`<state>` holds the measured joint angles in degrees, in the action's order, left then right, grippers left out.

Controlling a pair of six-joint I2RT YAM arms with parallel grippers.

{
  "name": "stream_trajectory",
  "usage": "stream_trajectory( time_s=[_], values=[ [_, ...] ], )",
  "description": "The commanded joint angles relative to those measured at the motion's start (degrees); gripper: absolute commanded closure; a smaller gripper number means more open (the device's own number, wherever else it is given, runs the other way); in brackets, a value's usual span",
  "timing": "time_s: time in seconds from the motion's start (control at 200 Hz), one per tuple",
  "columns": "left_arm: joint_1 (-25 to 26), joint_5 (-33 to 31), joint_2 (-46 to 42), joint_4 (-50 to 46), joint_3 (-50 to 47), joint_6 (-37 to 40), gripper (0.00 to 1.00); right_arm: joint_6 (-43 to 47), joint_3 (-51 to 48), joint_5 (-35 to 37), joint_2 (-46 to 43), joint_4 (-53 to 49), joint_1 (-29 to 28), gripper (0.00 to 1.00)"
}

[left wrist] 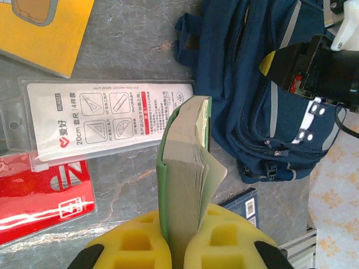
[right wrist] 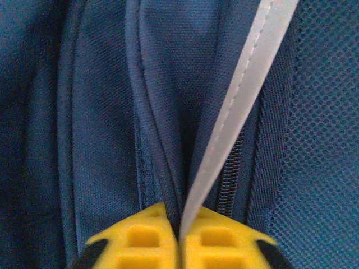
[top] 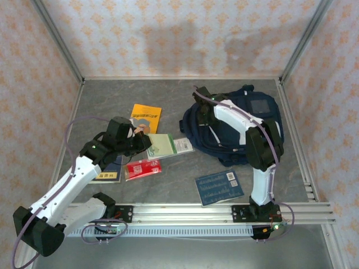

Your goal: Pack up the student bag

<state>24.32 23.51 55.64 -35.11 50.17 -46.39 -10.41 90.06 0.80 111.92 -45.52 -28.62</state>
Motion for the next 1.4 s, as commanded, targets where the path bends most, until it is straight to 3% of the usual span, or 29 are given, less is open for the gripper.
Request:
stream_trajectory(
  time_s=[0.0,0.34,0.6,0.831,0.966,1.031,1.106,1.241,1.396],
  values=[
    [-0.28,-1.28,0.89,2.36,2.23,0.80,1.00,4.68,0.75,-2.28,-1.85,-2.43,1.61,1.00],
    [0.11,-3.39,8.97,6.08,9.54,3.53,1.00,9.93,-4.00,-10.15,-17.89,-2.73,4.19,1.00],
    [1.90,1.74,19.89,16.27,15.11,4.20,1.00,9.69,-12.79,-17.21,-31.39,5.11,5.33,1.00],
    [6.06,11.28,32.22,29.55,21.58,0.12,1.00,11.31,-13.53,-17.59,-33.19,2.04,5.85,1.00],
    [8.49,14.10,34.05,37.88,22.28,-3.73,1.00,10.55,-11.06,-17.79,-30.97,-1.01,5.83,1.00],
    [8.45,14.26,33.62,41.12,21.20,-5.40,1.00,8.95,-8.59,-15.65,-30.45,-3.03,5.84,0.81],
    [8.47,14.60,33.46,44.36,20.22,-6.87,1.00,7.02,-6.20,-14.27,-31.01,-4.69,5.85,0.67],
    [8.58,16.40,34.79,50.29,19.32,-10.96,1.00,3.07,-2.20,-18.77,-32.11,-6.77,5.80,0.55],
    [9.01,16.82,35.69,53.04,19.50,-12.54,1.00,-0.92,0.51,-28.20,-29.76,-8.62,5.36,0.53]
  ],
)
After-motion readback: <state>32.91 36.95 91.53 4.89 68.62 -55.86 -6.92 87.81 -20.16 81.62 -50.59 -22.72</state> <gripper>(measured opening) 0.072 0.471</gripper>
